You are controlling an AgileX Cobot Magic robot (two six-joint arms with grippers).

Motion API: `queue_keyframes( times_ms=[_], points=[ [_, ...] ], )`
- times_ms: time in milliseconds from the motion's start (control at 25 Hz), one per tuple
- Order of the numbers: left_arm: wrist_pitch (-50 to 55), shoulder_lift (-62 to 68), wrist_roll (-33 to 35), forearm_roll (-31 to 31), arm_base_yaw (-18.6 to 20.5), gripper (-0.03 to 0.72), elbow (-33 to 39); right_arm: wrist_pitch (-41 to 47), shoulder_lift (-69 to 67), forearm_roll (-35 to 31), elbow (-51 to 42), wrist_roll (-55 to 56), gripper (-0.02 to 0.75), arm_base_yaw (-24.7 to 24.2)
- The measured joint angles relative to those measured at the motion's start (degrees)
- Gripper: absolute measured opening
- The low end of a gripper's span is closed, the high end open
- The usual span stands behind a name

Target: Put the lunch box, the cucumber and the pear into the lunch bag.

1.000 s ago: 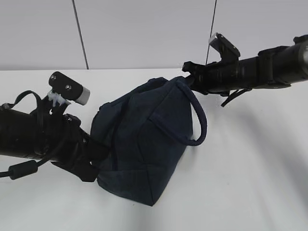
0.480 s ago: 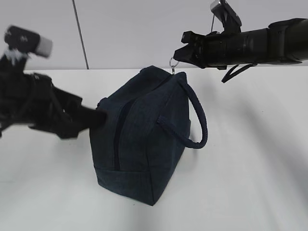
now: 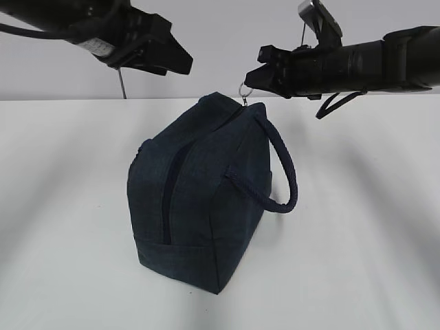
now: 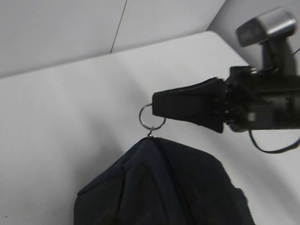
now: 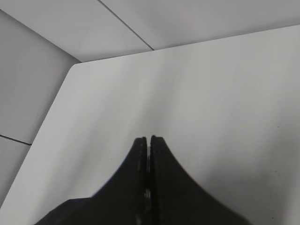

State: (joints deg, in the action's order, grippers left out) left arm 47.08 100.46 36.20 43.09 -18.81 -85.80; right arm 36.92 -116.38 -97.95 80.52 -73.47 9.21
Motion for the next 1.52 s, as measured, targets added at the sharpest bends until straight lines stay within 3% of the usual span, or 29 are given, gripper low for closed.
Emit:
queue_keyframes(
  times_ms=[240,800,880,1000,1080,1520],
  points=[
    [7.4,9.0,-7.9,-8.4,-1.2,0.337,-11.2,0.1,0.0,0.2,0.0,0.0,0.006,0.0],
    [6.6,12.4,-10.5,-9.4,-4.9,0.335,-11.9,0.2,0.0,0.2,0.0,0.0,0.006,0.0],
    [6.6,13.4,-11.4,-9.7,-5.4,0.297,-12.1,0.2,0.0,0.3,0.0,0.0,0.006,0.0],
    [6.1,14.3,-11.7,-10.1,-5.4,0.096,-12.1,0.2,0.0,0.3,0.0,0.0,0.006,0.0],
    [5.4,14.1,-11.7,-10.2,-5.4,0.034,-12.2,0.2,0.0,0.3,0.0,0.0,0.006,0.0],
    [2.9,12.0,-10.6,-12.3,-5.4,0.022,-12.2,-4.6,0.1,0.0,0.0,1.0,0.006,0.0]
  ],
)
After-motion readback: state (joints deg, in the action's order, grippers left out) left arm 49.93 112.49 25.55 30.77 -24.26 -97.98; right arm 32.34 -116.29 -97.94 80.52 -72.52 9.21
